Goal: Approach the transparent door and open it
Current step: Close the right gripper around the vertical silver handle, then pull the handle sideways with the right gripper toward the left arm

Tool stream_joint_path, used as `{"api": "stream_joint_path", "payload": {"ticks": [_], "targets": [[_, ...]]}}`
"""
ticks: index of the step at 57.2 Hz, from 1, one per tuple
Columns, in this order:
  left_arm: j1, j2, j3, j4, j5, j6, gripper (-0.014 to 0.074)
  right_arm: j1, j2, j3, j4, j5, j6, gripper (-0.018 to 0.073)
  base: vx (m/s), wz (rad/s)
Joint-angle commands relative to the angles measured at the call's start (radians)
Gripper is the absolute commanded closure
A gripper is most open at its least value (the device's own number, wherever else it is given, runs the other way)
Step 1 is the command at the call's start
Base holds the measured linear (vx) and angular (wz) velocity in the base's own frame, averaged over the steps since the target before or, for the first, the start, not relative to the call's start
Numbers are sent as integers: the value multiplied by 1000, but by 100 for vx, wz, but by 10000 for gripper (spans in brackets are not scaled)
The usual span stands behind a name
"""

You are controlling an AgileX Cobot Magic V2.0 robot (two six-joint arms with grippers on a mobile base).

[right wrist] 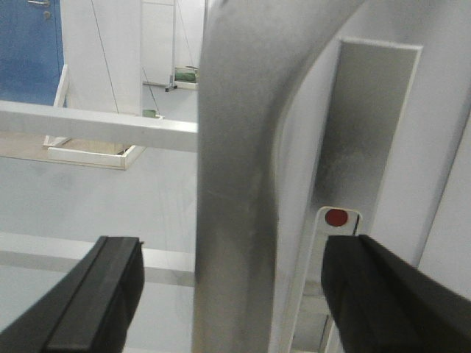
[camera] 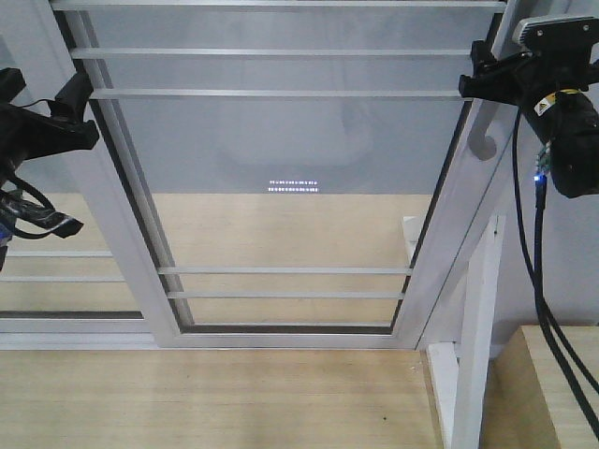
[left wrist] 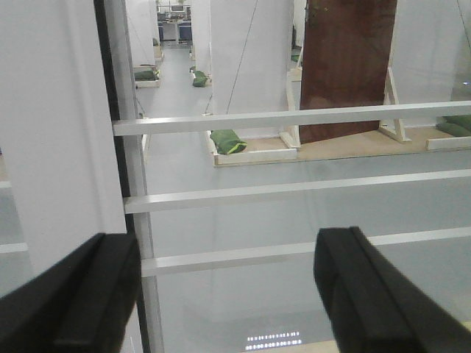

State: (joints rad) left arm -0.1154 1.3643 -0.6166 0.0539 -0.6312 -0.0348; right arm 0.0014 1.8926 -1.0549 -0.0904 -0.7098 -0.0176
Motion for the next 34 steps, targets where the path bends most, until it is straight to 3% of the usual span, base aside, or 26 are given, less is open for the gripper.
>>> {"api": "stream_joint_path", "payload": {"ticks": [1, 11, 21, 30, 34], "targets": [[0, -26, -34, -7, -83, -7, 6, -4, -46, -36, 1, -82, -10, 28, 0, 0], [0, -26, -34, -7, -83, -7, 6, -4, -46, -36, 4, -88, -9, 108, 0, 0], [0, -26, -34, -7, -83, -7, 6, -1, -46, -36, -10, -96, -3, 340, 0, 0], [0, -26, -34, -7, -83, -7, 6, -1, -46, -36, -86, -97, 30, 556, 0, 0], [0, -26, -34, -7, -83, -7, 6, -1, -46, -36, -135, -100, 51, 573, 0, 0]]}}
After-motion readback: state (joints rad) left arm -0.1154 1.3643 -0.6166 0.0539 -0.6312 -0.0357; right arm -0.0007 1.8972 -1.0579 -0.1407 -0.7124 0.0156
